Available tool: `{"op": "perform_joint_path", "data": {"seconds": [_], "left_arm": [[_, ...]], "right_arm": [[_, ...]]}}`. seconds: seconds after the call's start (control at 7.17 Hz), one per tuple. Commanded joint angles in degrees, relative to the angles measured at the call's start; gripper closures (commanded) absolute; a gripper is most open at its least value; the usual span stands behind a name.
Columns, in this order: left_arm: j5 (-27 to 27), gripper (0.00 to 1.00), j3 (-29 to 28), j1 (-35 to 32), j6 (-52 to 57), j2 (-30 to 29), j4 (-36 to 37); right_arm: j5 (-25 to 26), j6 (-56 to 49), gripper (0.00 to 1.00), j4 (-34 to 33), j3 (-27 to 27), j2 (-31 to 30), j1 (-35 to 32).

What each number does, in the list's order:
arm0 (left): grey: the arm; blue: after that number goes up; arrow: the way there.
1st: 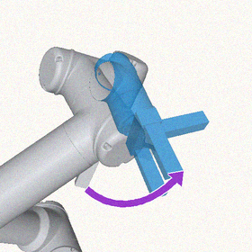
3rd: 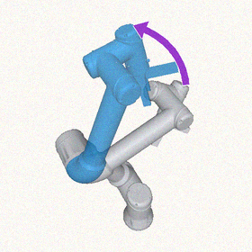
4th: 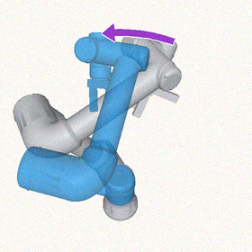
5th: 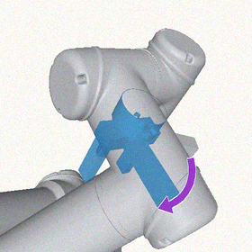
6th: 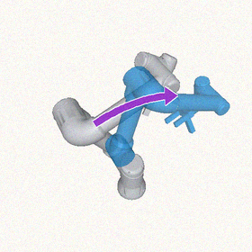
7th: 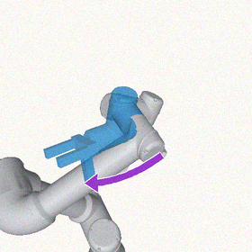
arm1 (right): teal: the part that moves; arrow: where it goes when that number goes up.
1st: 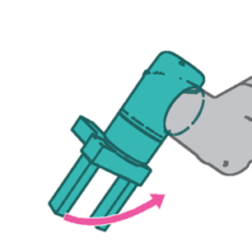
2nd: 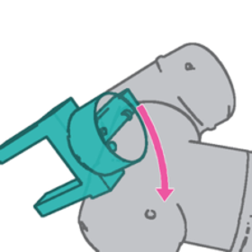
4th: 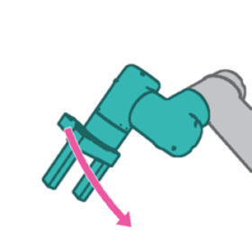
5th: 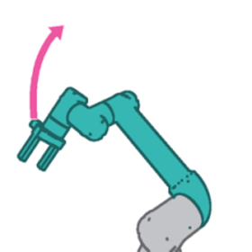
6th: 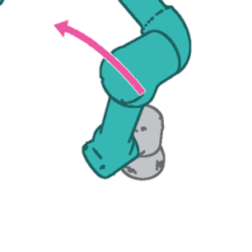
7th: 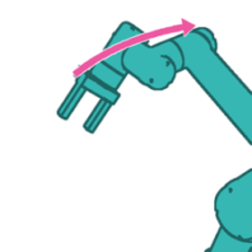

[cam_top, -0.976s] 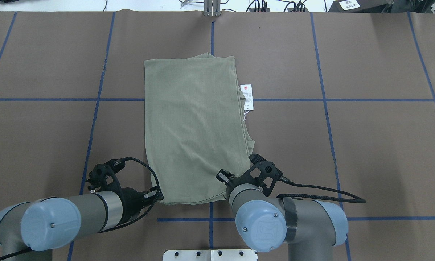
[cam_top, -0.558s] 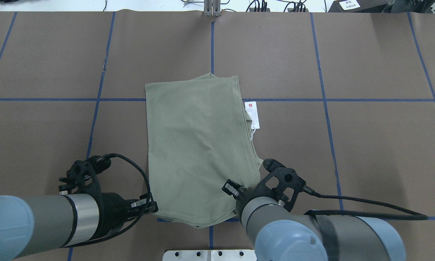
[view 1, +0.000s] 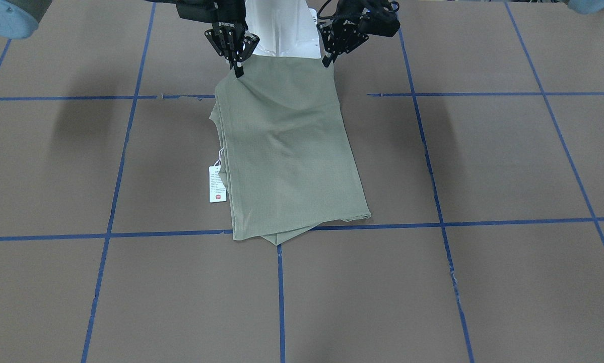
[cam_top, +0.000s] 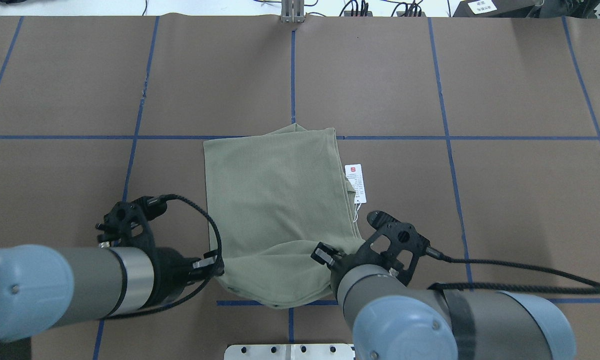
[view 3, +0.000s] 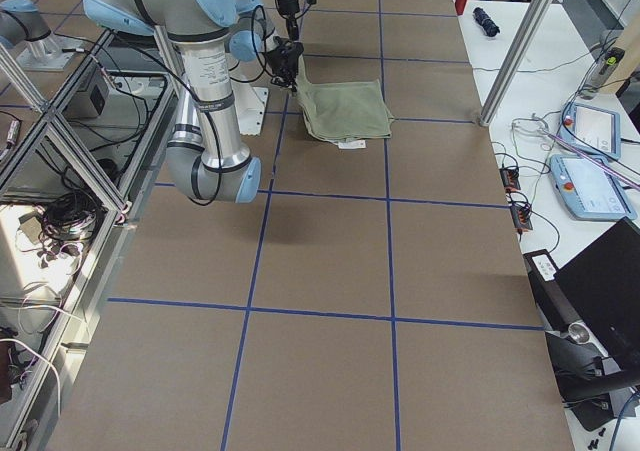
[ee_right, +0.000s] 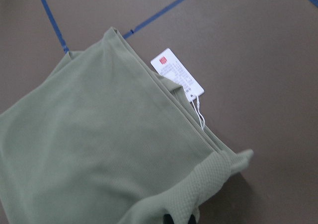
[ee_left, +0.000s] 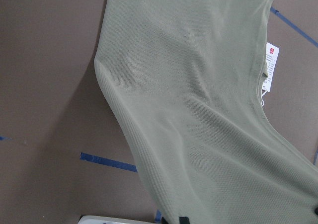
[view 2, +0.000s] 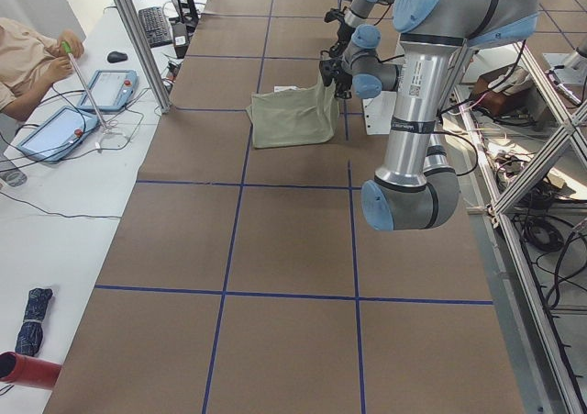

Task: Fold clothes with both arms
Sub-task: 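Lift the near edge with both grippers and fold it toward the far edge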

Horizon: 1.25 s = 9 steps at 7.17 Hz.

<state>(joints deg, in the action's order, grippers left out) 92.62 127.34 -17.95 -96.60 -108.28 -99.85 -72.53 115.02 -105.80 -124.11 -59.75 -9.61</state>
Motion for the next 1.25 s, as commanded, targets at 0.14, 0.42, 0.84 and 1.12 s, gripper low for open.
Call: {"op": "perform_joint_path", "data": {"seconds": [0.14,0.42,0.84,1.12], "left_arm": [[0.45,1.00,-9.88,-11.56,10.45,-4.21,-0.25],[0.19,1.00,-20.06,-13.08,11.00,-8.77,-2.96],[-0.16,1.00,-28.80,-14.91,13.96,-9.40,-11.15],[-0.08,1.00,-30.21,-16.15,15.48,-9.49,-11.24]], "right_arm": [[-5.23,-6.56,1.00,10.09,18.75,7.41,-12.07],[-6.48,-7.88,1.00,14.96,30.44,12.01,-15.08],[-9.45,-12.18,1.00,24.77,43.24,16.50,-19.47],[-9.82,-13.15,1.00,24.77,44.56,17.30,-20.01]]}}
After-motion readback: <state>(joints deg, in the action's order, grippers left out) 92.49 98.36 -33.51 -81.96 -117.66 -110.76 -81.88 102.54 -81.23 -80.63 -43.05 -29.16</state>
